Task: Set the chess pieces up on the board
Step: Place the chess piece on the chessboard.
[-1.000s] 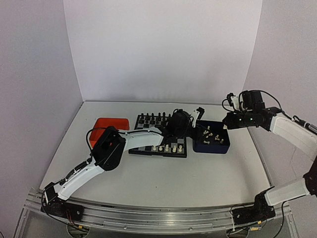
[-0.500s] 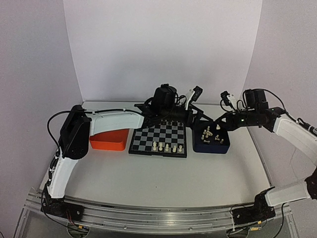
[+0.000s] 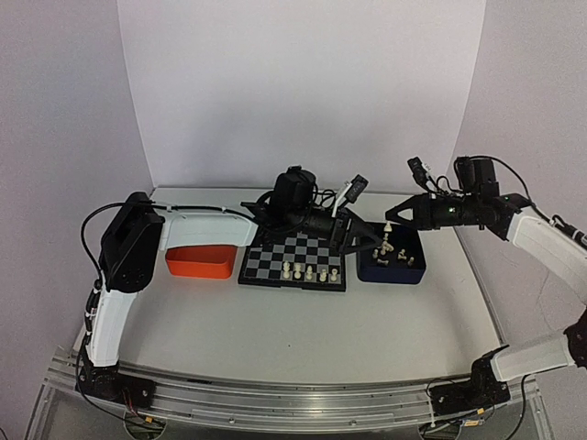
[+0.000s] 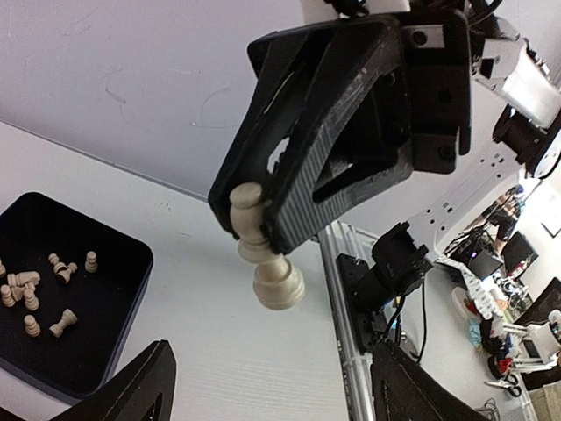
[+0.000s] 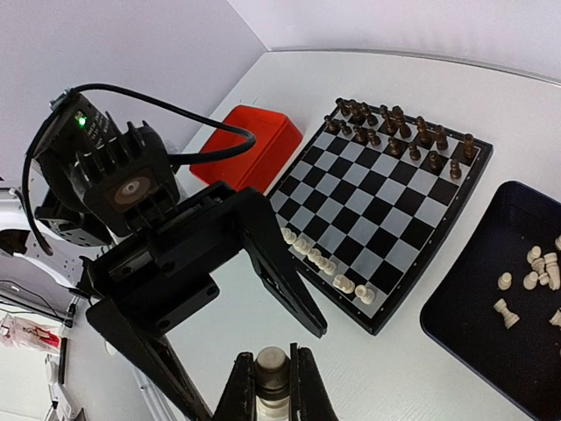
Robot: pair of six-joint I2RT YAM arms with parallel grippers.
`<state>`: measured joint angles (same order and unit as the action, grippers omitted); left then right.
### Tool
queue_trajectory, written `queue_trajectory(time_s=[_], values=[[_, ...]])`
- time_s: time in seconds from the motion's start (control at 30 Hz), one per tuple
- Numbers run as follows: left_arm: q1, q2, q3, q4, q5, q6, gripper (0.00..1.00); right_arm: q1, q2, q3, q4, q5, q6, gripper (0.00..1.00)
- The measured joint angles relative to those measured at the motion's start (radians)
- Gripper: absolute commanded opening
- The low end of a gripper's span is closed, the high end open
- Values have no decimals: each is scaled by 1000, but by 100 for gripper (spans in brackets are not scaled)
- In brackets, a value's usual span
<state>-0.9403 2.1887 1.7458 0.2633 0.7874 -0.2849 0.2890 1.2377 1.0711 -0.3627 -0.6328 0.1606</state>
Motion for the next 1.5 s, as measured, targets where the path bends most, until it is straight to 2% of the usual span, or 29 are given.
queue_trajectory(time_s=[0.27,0.43,0.5,0.63,0.7,0.8,1.0,1.13,1.33,1.5], values=[[4,4,3,86,50,-96,60,15,9,-34,120,-59,103,0],[6,16,18,99,57,-138,46,40,14,-40,159,-67,129,0],[8,22,25,110,58,-155,35,51,15,-43,172,-67,130,0],[9,25,28,127,69,-179,8,66,16,-52,187,-60,129,0],[7,26,29,132,75,-186,0,68,16,-58,191,-58,132,0],[7,26,29,130,77,-190,0,70,16,-60,193,-54,133,3],[14,22,4,120,106,-123,0,74,16,-60,174,-58,139,39],[40,16,-44,16,129,29,0,74,10,-48,101,-105,132,54],[67,14,-67,-277,129,333,0,74,14,51,-106,-158,103,62],[62,4,-65,-442,125,501,0,77,96,148,-233,-189,102,63]])
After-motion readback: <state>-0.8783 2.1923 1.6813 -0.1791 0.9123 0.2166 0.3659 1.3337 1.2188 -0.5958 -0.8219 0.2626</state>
